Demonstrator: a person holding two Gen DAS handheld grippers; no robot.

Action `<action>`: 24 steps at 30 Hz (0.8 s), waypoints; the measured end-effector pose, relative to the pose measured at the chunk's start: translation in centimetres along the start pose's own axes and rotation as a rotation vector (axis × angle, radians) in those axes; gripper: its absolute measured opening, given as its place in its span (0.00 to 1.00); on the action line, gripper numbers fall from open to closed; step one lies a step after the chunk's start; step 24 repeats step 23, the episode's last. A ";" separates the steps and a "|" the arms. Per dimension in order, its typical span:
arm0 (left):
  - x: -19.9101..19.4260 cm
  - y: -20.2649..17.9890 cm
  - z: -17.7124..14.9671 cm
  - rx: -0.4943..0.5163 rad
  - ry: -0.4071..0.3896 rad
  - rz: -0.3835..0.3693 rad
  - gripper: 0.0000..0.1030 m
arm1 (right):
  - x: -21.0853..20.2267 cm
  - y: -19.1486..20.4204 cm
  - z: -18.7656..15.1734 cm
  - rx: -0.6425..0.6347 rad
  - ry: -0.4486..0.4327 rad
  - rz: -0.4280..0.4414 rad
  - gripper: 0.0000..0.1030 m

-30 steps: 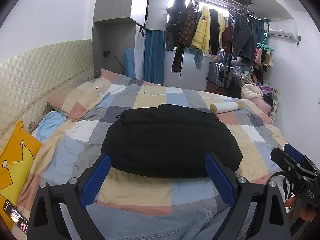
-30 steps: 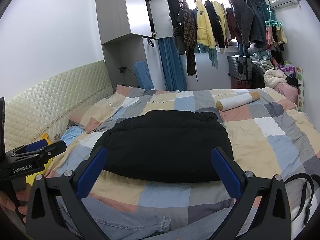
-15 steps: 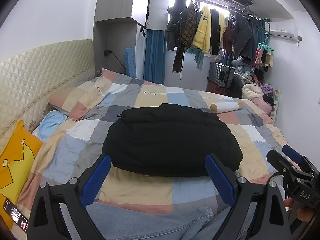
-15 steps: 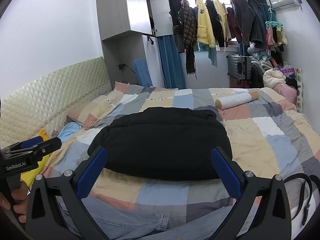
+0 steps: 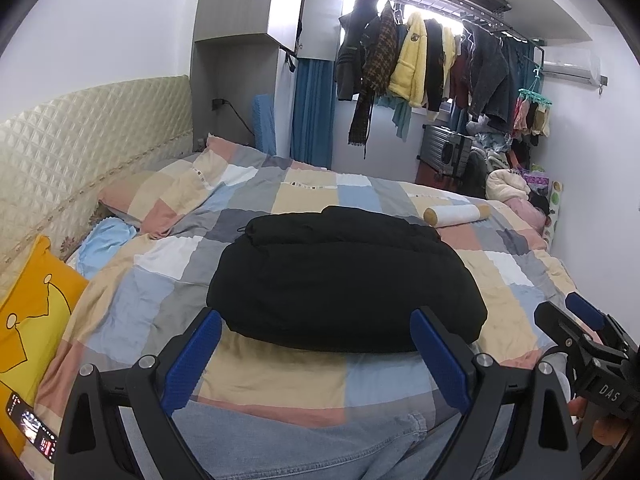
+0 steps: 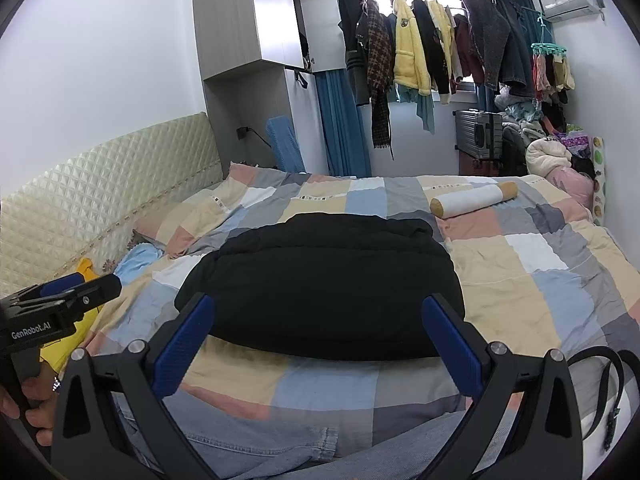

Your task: Fold large clothes

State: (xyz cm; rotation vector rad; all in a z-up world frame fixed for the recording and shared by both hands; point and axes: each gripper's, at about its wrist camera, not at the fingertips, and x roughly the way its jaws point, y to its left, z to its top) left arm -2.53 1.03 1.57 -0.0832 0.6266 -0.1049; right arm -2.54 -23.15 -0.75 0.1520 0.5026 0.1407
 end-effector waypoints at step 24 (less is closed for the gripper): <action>-0.2 -0.2 0.1 0.006 0.001 0.007 0.93 | -0.2 -0.1 -0.2 0.003 0.006 -0.005 1.00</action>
